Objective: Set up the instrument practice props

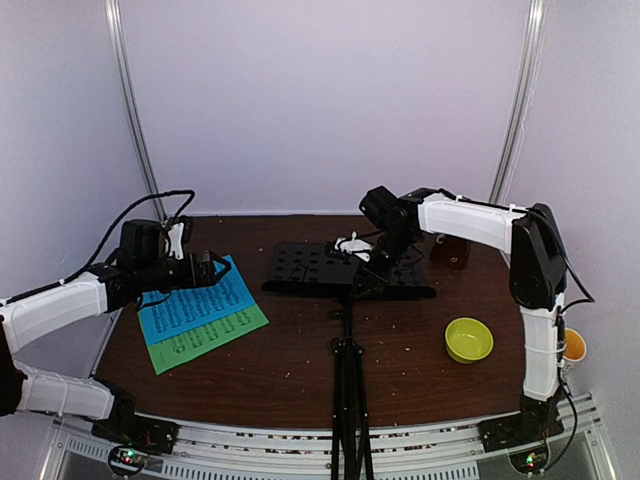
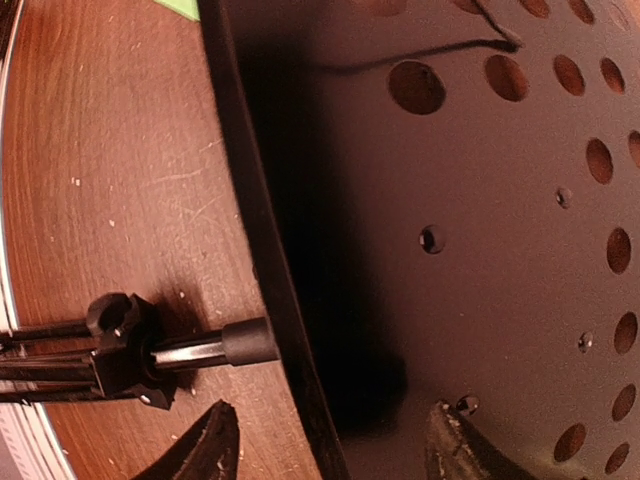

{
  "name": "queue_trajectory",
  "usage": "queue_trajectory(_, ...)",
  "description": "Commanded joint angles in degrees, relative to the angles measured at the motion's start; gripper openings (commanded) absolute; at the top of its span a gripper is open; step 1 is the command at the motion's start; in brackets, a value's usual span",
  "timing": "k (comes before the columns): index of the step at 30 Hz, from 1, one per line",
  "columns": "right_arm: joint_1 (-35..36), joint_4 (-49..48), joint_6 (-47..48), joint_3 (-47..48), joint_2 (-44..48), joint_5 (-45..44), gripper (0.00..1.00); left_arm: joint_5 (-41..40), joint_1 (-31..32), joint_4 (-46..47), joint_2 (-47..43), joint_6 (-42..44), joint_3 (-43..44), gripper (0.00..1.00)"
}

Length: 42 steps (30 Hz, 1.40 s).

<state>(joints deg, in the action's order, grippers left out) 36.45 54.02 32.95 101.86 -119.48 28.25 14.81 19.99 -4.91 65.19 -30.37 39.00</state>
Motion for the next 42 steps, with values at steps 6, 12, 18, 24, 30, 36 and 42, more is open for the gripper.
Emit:
queue_trajectory(6,-0.28,0.61,2.15,1.85,-2.14,-0.24,0.5,1.42,0.25,5.73,2.03,-0.84,0.03,0.98)
queue_trajectory(12,-0.08,0.42,2.56,1.93,-2.79,-0.67,0.36,1.95,0.27,6.09,2.92,-1.05,0.28,0.98)
queue_trajectory(18,0.89,0.69,3.22,1.77,-3.51,-4.17,0.21,1.72,0.23,6.53,2.46,-1.43,-0.34,0.98)
queue_trajectory(24,2.97,-4.61,3.79,-1.25,-0.62,-8.35,0.05,1.54,0.31,5.34,1.69,-0.93,0.18,0.98)
queue_trajectory(30,3.54,-9.66,2.88,-3.38,4.26,-8.97,0.0,1.54,0.31,4.93,0.01,-0.96,0.01,0.98)
queue_trajectory(36,4.21,-8.52,3.58,-1.78,7.01,-11.38,0.0,1.58,0.26,4.91,-1.53,-1.2,-0.5,0.98)
queue_trajectory(42,5.53,-9.38,3.96,-1.54,11.48,-15.67,0.0,0.96,0.31,4.47,-3.03,-1.33,-0.54,0.98)
